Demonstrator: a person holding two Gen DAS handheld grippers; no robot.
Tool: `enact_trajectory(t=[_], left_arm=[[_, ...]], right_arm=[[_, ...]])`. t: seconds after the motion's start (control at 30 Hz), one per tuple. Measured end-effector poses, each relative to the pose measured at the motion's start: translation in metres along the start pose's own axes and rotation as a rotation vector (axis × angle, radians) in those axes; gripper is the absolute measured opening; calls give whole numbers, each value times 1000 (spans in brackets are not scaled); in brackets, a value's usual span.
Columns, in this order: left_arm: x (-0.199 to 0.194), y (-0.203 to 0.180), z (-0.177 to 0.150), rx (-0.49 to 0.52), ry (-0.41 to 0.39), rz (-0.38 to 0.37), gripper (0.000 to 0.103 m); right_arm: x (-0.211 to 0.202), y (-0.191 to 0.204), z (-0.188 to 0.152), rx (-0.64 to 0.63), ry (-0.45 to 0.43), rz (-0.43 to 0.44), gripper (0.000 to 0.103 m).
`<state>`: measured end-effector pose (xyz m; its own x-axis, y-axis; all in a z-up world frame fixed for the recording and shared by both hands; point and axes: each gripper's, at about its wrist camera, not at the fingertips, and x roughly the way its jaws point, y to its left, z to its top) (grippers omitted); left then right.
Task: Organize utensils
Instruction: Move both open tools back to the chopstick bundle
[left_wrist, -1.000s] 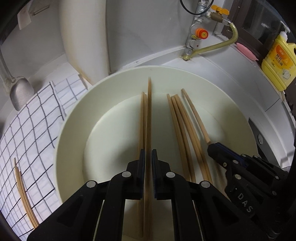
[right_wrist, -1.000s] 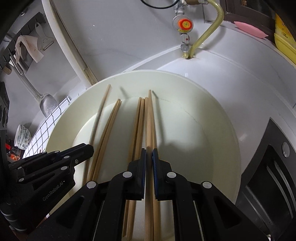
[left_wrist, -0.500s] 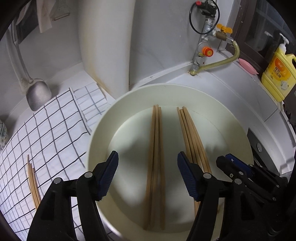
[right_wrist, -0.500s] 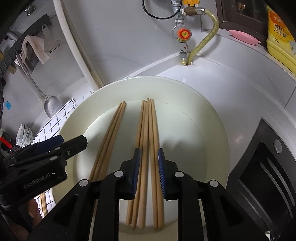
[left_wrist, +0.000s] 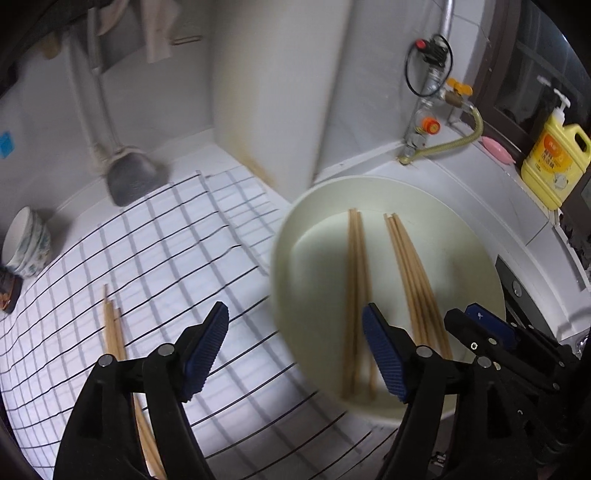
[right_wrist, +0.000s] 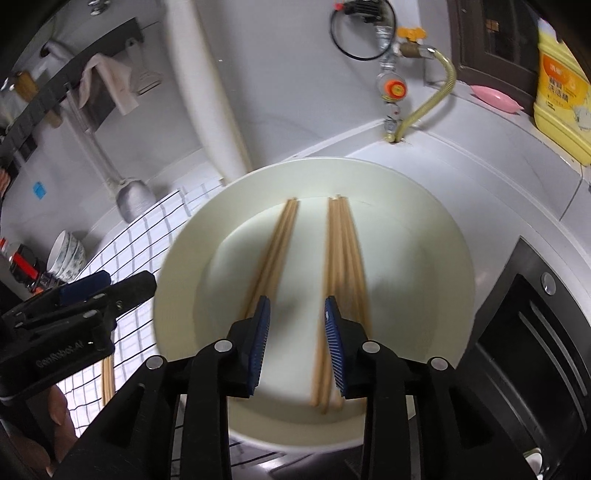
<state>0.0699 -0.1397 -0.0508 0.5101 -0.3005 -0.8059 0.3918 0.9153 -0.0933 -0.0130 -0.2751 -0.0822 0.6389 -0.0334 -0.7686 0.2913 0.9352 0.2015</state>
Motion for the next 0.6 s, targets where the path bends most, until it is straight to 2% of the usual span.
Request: enact_trajectory(t=[0.1,0.33,0.6], left_arm=[[-15,20,-7,-6,-13,27,75],[-38,76,-28,-75,-12,70,81],[-58,148,-63,-162,-9,176,87]], right_arm=[[-6,19,-4,-21,-5,11,34],[-13,67,-16,-99,-1,57,38],[-10,126,-30,-189,9,116,41]])
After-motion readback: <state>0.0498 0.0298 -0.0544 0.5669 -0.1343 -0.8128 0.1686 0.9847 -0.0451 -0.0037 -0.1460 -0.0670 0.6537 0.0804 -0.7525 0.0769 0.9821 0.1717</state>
